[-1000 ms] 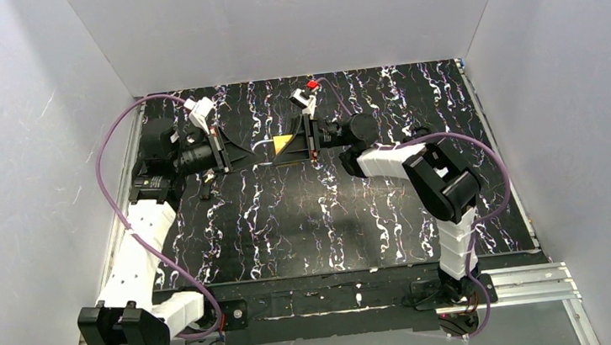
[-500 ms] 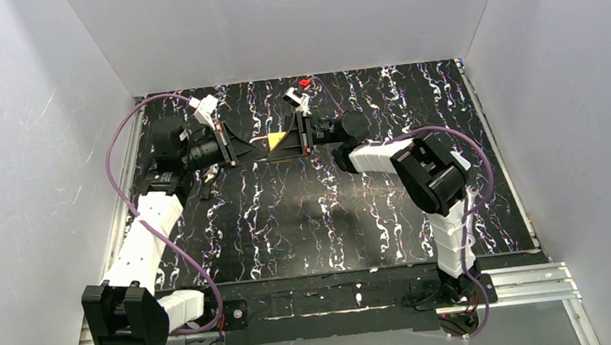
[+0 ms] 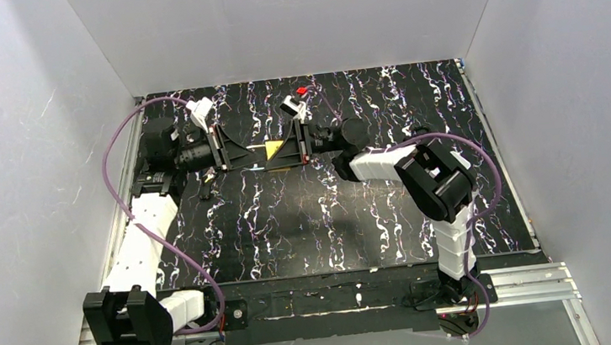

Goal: Lock with the key
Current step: Lock the lock.

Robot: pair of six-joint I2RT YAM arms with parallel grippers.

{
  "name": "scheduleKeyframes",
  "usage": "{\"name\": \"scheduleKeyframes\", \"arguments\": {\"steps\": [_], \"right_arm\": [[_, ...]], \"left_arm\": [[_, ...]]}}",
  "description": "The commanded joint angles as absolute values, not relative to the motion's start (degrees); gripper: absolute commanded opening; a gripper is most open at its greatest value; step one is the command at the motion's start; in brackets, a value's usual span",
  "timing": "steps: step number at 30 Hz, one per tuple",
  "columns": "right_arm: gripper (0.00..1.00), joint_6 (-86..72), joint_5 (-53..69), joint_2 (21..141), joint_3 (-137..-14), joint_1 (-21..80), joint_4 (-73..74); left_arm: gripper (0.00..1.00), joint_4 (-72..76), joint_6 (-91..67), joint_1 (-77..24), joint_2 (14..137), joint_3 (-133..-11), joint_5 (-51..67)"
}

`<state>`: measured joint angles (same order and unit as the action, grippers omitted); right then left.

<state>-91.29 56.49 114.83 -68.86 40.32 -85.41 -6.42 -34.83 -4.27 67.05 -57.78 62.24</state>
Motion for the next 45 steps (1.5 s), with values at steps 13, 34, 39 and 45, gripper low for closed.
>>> {"name": "scheduleKeyframes", "arguments": {"steps": [13,34,39,45], "right_arm": [[0.01,-91.2,52.6,108.2,-68.0,40.8,-102.3],[0.01,-91.5,53.7,107.4,-67.3,40.8,-102.3],[0.01,-91.7,53.6,107.8,-68.0,40.8,-102.4],[0.01,-91.9,53.8,107.9,-68.1,40.8,-102.3]], "left_arm": [[0.42,-17.0,-28.9,-0.1,65.3,-64.0,71.7],[0.27,-23.5,-25.2,2.6,65.1,-65.7,70.9],[0.26,-23.4,-25.1,2.6,64.9,-64.6,71.1],[0.07,-23.2,-25.2,2.6,64.4,-63.7,70.9]]}}
